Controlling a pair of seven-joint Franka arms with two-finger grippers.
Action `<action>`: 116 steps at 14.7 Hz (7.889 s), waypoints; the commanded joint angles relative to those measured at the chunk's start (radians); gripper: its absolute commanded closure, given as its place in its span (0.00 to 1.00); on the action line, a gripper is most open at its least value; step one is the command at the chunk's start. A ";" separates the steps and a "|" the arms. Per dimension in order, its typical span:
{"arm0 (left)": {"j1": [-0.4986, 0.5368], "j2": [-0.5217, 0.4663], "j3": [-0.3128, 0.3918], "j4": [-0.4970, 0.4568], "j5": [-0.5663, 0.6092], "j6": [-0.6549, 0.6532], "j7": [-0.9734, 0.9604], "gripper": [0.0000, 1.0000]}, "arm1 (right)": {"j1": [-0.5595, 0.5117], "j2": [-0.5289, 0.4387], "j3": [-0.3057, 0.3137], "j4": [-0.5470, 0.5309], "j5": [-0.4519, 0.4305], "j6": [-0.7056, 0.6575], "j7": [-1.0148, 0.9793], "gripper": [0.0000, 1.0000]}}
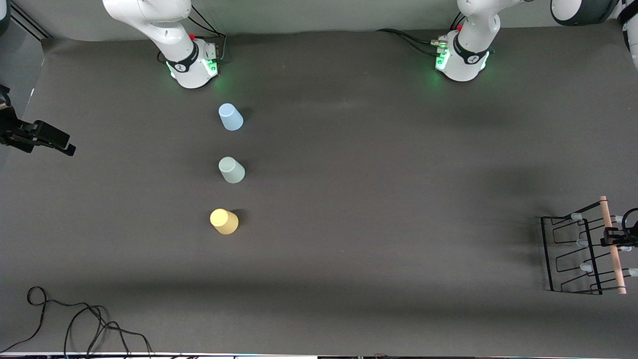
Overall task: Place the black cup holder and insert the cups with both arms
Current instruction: 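Lift the cup holder by the dowel with the left gripper, then carry the cup holder toward the cups and lower it onto the table, then open the left gripper off the dowel while the right gripper starts moving, then withdraw the left gripper while the right gripper reaches the mint cup, then close the right gripper around the mint green cup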
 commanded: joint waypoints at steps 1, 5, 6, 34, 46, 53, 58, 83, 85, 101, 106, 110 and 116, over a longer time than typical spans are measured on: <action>-0.048 -0.081 0.005 0.002 -0.008 -0.123 -0.104 1.00 | 0.003 0.014 -0.004 0.028 0.015 -0.015 -0.021 0.00; -0.155 -0.170 0.005 -0.066 -0.008 -0.192 -0.300 1.00 | 0.005 0.014 -0.004 0.028 0.015 -0.015 -0.021 0.00; -0.189 -0.212 0.005 -0.110 -0.010 -0.186 -0.340 1.00 | 0.005 0.014 -0.004 0.028 0.015 -0.016 -0.021 0.00; -1.041 -0.375 0.000 -0.558 -0.010 0.228 -1.243 1.00 | -0.003 0.052 -0.005 0.011 0.005 -0.081 -0.023 0.00; -1.094 -0.303 -0.001 -0.534 -0.011 0.322 -1.312 1.00 | -0.001 0.052 -0.005 0.013 0.005 -0.082 -0.022 0.00; -1.114 -0.292 -0.001 -0.531 -0.011 0.339 -1.309 1.00 | 0.006 0.052 -0.005 0.010 0.005 -0.102 -0.008 0.00; -1.118 -0.272 -0.003 -0.529 -0.011 0.348 -1.304 0.31 | 0.011 0.051 -0.005 -0.001 0.005 -0.109 -0.006 0.00; -0.424 -0.543 0.009 -0.452 0.036 -0.056 -0.540 0.00 | 0.308 -0.025 0.002 -0.455 0.116 0.218 0.531 0.00; -0.386 -0.568 0.009 -0.469 0.039 -0.056 -0.479 0.00 | 0.311 -0.037 -0.001 -0.547 0.157 0.314 0.529 0.01; -0.265 -0.695 0.006 -0.505 0.056 -0.152 -0.287 0.00 | 0.380 0.257 0.001 -0.816 0.166 1.000 0.531 0.00; -0.268 -0.703 0.005 -0.494 0.047 -0.157 -0.304 0.00 | 0.382 0.265 0.004 -0.817 0.167 0.990 0.532 0.01; -0.281 -0.701 -0.001 -0.428 0.047 -0.247 -0.388 0.00 | 0.382 0.249 0.007 -0.813 0.228 0.921 0.514 0.00; -0.283 -0.700 -0.003 -0.417 0.047 -0.249 -0.379 0.00 | 0.416 0.244 0.005 -0.809 0.235 0.918 0.514 0.16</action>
